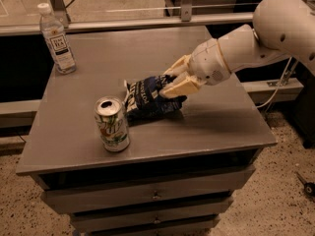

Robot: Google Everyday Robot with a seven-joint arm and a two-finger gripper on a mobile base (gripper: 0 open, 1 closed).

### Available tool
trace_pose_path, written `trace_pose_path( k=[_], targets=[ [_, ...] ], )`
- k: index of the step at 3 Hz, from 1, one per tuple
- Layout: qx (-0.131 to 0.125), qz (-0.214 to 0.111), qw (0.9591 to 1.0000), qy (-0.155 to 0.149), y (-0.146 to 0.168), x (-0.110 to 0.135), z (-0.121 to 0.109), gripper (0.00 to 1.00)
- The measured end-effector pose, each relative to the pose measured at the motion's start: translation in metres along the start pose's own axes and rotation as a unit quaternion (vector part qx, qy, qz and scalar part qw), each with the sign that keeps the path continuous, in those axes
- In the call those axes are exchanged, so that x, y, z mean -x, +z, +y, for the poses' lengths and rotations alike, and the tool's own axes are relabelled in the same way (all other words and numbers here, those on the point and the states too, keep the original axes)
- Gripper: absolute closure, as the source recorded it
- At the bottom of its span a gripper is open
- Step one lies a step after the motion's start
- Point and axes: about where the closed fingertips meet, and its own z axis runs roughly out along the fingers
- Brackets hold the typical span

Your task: Move blue chip bag near 7up can

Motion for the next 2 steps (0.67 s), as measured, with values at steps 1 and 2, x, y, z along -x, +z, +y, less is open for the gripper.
trace_pose_path(
  k=[1,2],
  targets=[
    [-0.003,0.01,0.9999,0.001,-0.0041,-0.0058,0.0003,0.0],
    [-0.013,0.026,0.9996,0.0,-0.0127,-0.0146,-0.0028,0.0]
  ],
)
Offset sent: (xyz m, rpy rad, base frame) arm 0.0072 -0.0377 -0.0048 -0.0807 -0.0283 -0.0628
